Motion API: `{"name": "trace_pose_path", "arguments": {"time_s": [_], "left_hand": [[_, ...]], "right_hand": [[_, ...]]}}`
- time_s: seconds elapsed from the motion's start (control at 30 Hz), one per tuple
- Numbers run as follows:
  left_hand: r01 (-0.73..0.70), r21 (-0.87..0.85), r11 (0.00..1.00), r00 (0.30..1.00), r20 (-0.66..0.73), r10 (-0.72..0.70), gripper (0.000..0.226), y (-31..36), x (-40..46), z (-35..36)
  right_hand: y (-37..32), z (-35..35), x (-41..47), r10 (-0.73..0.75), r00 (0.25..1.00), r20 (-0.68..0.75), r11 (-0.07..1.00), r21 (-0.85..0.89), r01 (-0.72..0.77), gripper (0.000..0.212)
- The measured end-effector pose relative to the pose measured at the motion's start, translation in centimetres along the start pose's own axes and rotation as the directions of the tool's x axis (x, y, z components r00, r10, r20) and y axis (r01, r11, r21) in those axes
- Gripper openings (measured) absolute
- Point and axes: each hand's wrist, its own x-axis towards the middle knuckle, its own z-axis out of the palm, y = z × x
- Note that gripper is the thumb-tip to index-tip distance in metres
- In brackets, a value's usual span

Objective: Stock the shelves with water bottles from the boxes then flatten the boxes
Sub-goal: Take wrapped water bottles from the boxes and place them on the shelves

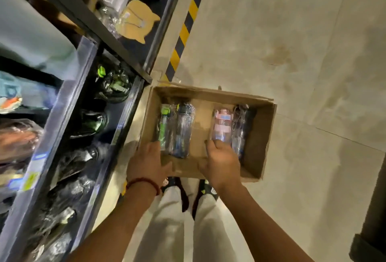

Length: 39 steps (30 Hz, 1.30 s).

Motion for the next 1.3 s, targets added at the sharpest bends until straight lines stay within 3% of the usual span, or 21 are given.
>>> {"name": "trace_pose_path", "arguments": {"time_s": [0.1,0.27,0.5,0.67,0.77,0.87,1.0,1.07,1.17,1.3], "left_hand": [[0.052,-0.068,0.996,0.999,-0.009,-0.053,0.050,-1.2,5.5,4.1],[0.233,-0.221,0.947,0.967,0.154,-0.202,0.062,-4.0,13.8,12.4],[0.356,-0.384,0.852,0.933,0.093,-0.347,0.082,-6.7,20.7,20.5],[0.389,-0.448,0.805,0.897,-0.014,-0.441,0.077,-6.5,21.4,22.0],[0.437,-0.510,0.741,0.872,0.039,-0.488,0.071,-6.9,22.7,22.0],[0.433,-0.506,0.746,0.897,0.158,-0.414,0.077,-7.0,23.8,22.3],[0.472,-0.534,0.702,0.879,0.226,-0.419,0.099,-6.0,24.8,22.4],[0.503,-0.543,0.673,0.863,0.274,-0.424,0.105,-5.5,24.9,22.5],[0.540,-0.604,0.586,0.842,0.382,-0.382,0.111,-5.0,24.9,23.2],[0.529,-0.646,0.550,0.848,0.399,-0.348,0.113,-4.8,24.2,23.4]], "right_hand": [[0.3,5.3,5.1,0.055,0.994,0.100,0.998,0.004,-0.055,0.046],[1.8,13.9,11.8,0.124,0.978,0.165,0.973,0.172,-0.152,0.050],[4.2,22.6,20.4,0.233,0.941,0.246,0.898,0.318,-0.305,0.049],[5.0,25.1,23.7,0.256,0.879,0.403,0.681,0.570,-0.459,0.060],[5.1,27.1,24.2,0.255,0.889,0.380,0.488,0.743,-0.458,0.061],[5.1,28.1,24.1,0.276,0.897,0.346,0.349,0.833,-0.429,0.067],[6.3,28.2,23.6,0.280,0.898,0.340,0.345,0.837,-0.425,0.069],[7.0,28.2,23.2,0.288,0.895,0.339,0.386,0.815,-0.433,0.083],[7.9,27.9,22.7,0.283,0.880,0.381,0.366,0.805,-0.467,0.102],[8.9,27.2,22.3,0.224,0.891,0.395,0.386,0.803,-0.454,0.095]]}}
